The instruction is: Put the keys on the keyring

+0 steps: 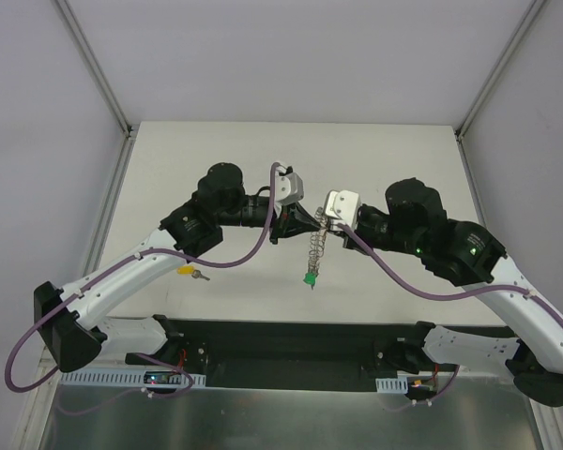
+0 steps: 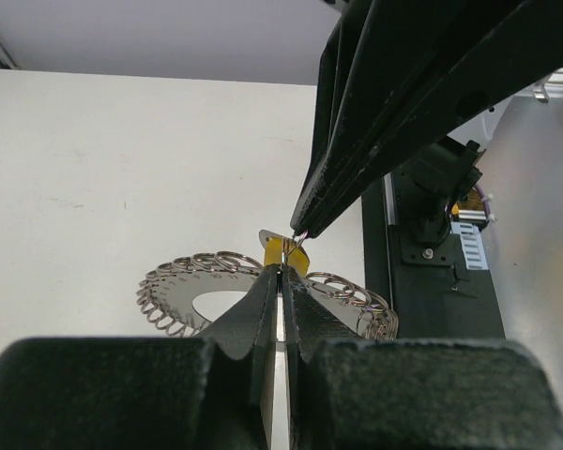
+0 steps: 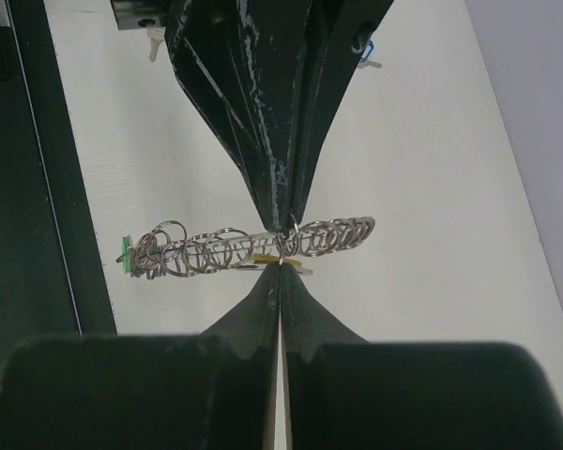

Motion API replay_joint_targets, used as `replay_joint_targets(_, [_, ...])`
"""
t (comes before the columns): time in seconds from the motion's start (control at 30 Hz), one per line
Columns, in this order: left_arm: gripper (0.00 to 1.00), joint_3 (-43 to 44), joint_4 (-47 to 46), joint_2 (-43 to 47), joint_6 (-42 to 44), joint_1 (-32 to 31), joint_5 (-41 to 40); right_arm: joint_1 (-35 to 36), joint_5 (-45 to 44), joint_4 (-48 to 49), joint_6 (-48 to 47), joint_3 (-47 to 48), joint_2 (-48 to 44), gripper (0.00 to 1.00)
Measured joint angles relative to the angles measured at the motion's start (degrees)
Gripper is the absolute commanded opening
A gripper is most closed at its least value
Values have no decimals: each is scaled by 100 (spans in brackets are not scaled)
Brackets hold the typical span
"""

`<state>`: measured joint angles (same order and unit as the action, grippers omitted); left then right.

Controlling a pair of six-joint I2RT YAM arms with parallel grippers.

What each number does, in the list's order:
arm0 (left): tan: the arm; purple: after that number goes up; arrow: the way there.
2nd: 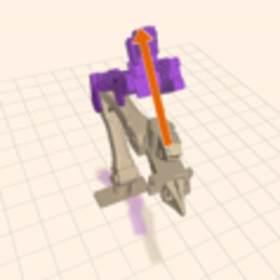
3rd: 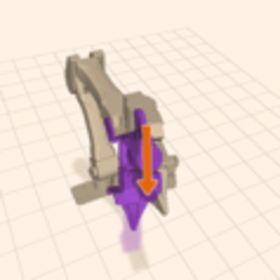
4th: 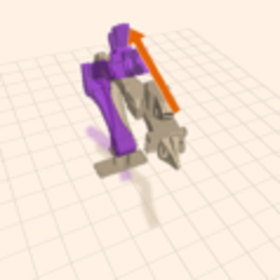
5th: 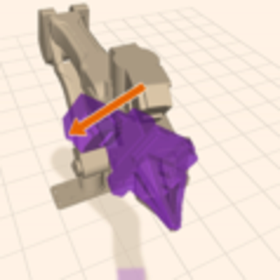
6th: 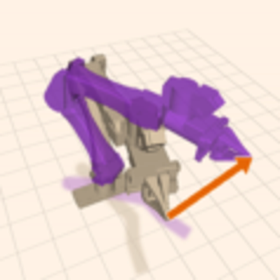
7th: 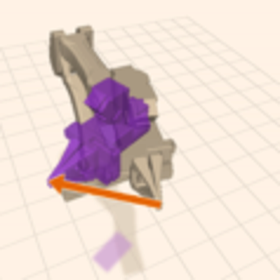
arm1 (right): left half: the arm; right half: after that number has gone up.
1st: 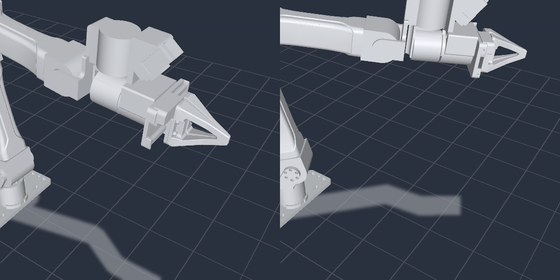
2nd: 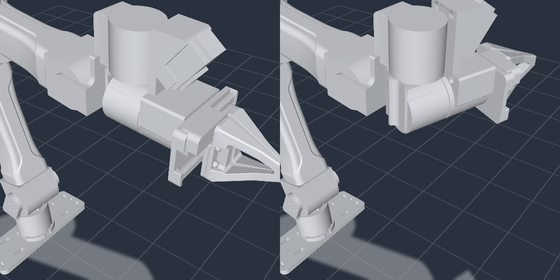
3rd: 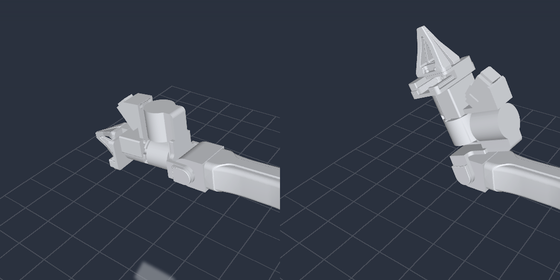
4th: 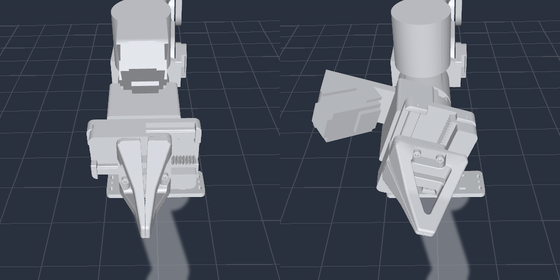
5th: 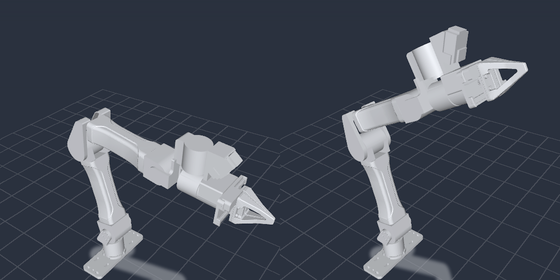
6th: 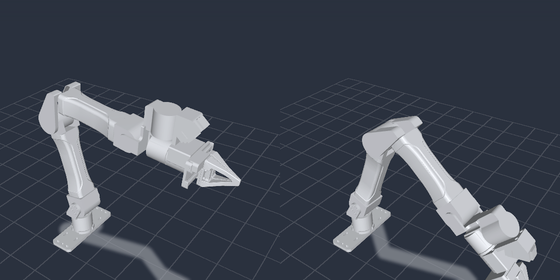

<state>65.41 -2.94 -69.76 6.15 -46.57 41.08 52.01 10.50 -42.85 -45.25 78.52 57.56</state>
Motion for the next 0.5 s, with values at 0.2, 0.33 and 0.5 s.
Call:
replay_joint_targets(0.2, [0,0,-203,127,-271,0,-116,4,-11,-2,-70,-11,22,1])
replay_joint_targets(0.33, [0,-76,-372,157,-411,0,-177,13,-20,13,-90,-11,44,1])
replay_joint_targets(0.5, [0,-560,-949,387,-678,-2,-448,26,-87,79,-70,-24,103,1])
